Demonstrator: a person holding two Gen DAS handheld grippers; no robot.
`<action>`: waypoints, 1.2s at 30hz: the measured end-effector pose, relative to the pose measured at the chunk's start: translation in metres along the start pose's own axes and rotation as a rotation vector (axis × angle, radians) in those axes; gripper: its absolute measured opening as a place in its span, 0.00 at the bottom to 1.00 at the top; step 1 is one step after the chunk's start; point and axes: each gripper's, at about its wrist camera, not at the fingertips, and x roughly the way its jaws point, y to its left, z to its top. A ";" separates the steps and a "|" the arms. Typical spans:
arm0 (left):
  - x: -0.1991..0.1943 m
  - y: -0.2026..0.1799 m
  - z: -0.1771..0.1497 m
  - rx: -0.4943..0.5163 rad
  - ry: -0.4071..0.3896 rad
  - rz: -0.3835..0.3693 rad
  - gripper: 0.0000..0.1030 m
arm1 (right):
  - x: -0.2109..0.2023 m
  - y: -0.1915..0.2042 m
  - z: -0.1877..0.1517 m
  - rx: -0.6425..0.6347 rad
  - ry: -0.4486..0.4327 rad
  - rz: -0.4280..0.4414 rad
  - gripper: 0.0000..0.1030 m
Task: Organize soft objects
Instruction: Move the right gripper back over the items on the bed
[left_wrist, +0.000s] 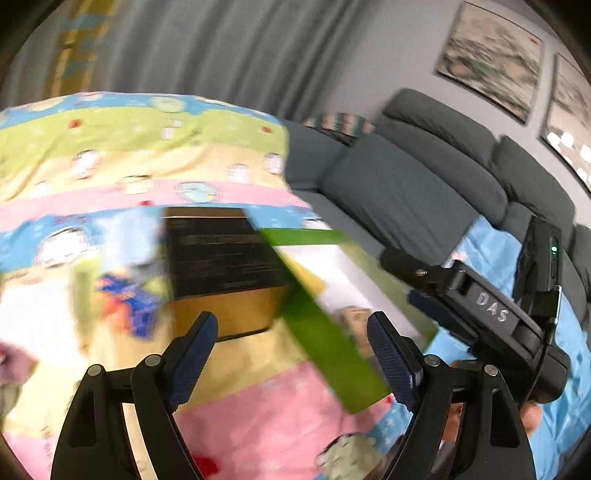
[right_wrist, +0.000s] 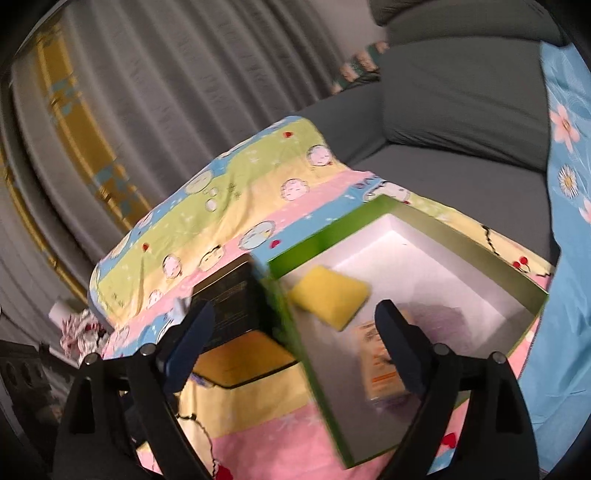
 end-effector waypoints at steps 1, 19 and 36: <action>-0.008 0.009 -0.002 -0.013 0.000 0.028 0.81 | 0.000 0.008 -0.003 -0.018 0.005 0.012 0.92; -0.138 0.190 -0.086 -0.327 -0.083 0.431 0.81 | 0.022 0.148 -0.077 -0.408 0.131 0.088 0.95; -0.182 0.287 -0.118 -0.630 -0.109 0.650 0.81 | 0.065 0.253 -0.173 -0.645 0.355 0.192 0.96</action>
